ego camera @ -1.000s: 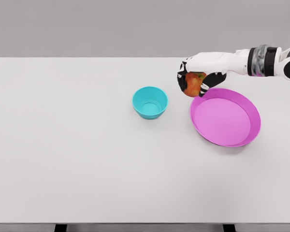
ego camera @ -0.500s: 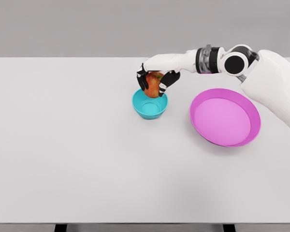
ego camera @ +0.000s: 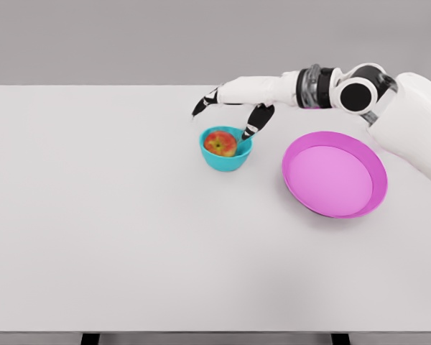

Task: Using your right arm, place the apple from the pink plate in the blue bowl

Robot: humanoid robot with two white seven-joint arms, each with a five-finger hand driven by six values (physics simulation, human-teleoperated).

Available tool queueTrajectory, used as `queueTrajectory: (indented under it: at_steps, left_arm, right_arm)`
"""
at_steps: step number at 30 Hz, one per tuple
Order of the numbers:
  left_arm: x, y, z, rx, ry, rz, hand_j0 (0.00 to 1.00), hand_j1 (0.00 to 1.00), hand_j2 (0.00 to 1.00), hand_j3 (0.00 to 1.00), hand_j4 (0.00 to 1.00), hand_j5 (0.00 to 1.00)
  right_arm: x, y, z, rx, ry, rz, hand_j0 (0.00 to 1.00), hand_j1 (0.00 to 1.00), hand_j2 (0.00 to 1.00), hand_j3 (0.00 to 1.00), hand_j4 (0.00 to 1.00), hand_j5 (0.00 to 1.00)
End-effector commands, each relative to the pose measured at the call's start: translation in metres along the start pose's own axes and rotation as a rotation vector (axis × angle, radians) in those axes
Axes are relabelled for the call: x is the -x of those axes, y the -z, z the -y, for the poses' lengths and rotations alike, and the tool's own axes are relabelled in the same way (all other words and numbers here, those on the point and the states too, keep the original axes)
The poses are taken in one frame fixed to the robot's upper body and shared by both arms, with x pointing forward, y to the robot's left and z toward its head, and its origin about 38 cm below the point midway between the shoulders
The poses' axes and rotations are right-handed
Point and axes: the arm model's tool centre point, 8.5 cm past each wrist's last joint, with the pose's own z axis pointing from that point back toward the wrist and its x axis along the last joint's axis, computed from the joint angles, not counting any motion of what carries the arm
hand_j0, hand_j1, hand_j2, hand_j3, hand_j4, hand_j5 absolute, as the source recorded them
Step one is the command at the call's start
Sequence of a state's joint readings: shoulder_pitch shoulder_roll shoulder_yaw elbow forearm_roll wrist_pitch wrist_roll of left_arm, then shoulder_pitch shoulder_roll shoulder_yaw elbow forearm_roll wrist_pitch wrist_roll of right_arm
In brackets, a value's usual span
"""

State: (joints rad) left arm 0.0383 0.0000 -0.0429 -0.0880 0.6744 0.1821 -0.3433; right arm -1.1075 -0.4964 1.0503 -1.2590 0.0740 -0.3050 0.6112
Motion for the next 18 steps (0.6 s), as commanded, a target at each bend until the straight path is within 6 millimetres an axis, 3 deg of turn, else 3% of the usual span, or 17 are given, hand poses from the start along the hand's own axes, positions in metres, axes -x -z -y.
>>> queueTrajectory:
  at_steps: [1, 4, 6, 9, 11, 13, 18]
  left_arm:
    - [-0.001, 0.0, 0.001, 0.001, 0.0, 0.0, 1.0, 1.0, 1.0, 1.0, 1.0, 1.0]
    - [-0.001, 0.0, 0.001, 0.001, 0.0, 0.0, 1.0, 1.0, 1.0, 1.0, 1.0, 1.0]
    - [-0.001, 0.0, 0.001, 0.001, 0.0, 0.0, 1.0, 1.0, 1.0, 1.0, 1.0, 1.0]
    - [-0.001, 0.0, 0.001, 0.001, 0.0, 0.0, 1.0, 1.0, 1.0, 1.0, 1.0, 1.0]
    - [-0.001, 0.0, 0.001, 0.001, 0.0, 0.0, 1.0, 1.0, 1.0, 1.0, 1.0, 1.0]
    - [-0.001, 0.0, 0.001, 0.001, 0.0, 0.0, 1.0, 1.0, 1.0, 1.0, 1.0, 1.0]
    - [-0.001, 0.0, 0.001, 0.001, 0.0, 0.0, 1.0, 1.0, 1.0, 1.0, 1.0, 1.0]
  right_arm:
    - [-0.01, -0.031, 0.014, 0.036, -0.022, -0.046, 1.0, 1.0, 1.0, 1.0, 1.0, 1.0]
    - [-0.019, -0.052, 0.018, 0.052, -0.045, -0.072, 1.0, 1.0, 1.0, 1.0, 1.0, 1.0]
    - [-0.024, -0.089, 0.009, 0.065, -0.076, -0.081, 1.0, 1.0, 1.0, 1.0, 1.0, 1.0]
    - [-0.01, -0.139, -0.006, 0.043, -0.078, -0.108, 1.0, 1.0, 1.0, 1.0, 1.0, 1.0]
    - [-0.009, -0.141, -0.018, 0.024, -0.073, -0.091, 1.0, 1.0, 1.0, 1.0, 1.0, 1.0]
    - [0.0, -0.163, -0.028, 0.039, -0.062, -0.111, 1.0, 1.0, 1.0, 1.0, 1.0, 1.0]
    - [0.004, -0.18, -0.02, 0.135, -0.018, -0.109, 1.0, 1.0, 1.0, 1.0, 1.0, 1.0]
